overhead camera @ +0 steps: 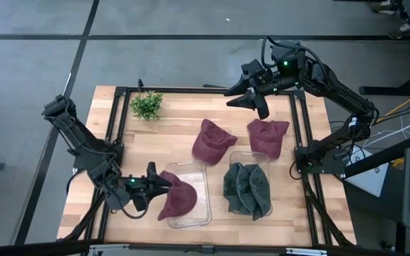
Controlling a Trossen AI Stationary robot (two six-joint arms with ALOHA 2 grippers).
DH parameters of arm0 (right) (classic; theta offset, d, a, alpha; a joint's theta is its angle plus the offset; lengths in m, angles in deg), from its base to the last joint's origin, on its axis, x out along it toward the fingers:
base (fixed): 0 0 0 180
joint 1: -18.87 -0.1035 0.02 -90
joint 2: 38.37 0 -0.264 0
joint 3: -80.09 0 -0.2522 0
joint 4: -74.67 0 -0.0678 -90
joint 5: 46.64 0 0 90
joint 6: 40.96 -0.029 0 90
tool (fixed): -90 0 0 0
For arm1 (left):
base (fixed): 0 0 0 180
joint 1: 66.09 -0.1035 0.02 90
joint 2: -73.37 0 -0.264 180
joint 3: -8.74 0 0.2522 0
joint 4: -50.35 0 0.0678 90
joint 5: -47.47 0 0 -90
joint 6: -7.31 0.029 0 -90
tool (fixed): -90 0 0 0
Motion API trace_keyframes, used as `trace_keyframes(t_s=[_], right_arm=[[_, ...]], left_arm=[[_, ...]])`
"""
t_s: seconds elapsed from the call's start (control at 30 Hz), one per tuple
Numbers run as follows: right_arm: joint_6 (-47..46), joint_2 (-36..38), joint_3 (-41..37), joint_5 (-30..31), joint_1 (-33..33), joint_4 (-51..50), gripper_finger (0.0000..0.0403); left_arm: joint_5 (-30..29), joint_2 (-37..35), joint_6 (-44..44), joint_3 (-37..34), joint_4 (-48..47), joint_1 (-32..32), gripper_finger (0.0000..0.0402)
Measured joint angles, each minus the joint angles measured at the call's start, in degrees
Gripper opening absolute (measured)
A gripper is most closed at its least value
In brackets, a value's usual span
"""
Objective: Pick & Place hat
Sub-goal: Put the top pink cap into the left transparent bin, then put the left pink cap into the left transparent bin
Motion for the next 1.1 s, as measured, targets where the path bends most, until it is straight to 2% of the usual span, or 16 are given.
trace_keyframes(t_s=[0.43,0.67,0.77,0.93,1.1], right_arm=[[-0.8,0.0,0.0,0.0,-2.4,0.2,0.0198],[-4.9,0.0,0.0,0.0,-2.4,-0.5,0.0198],[-6.4,0.0,0.0,0.3,-2.4,-4.0,0.0198],[-5.9,-0.4,0.0,8.8,-2.4,-16.6,0.0198],[-4.4,-2.7,-1.1,14.5,-2.3,-23.9,0.0198]], left_arm=[[-10.8,-2.2,-8.1,0.2,-2.8,5.1,0.0162],[-24.3,-3.3,-14.0,2.6,-2.9,6.6,0.0162],[-29.7,-5.5,-16.5,4.0,-2.8,6.5,0.0161],[-34.8,-11.1,-22.8,7.2,-2.3,4.3,0.0158],[-34.4,-16.4,-26.1,9.8,-2.3,0.2,0.0157]])
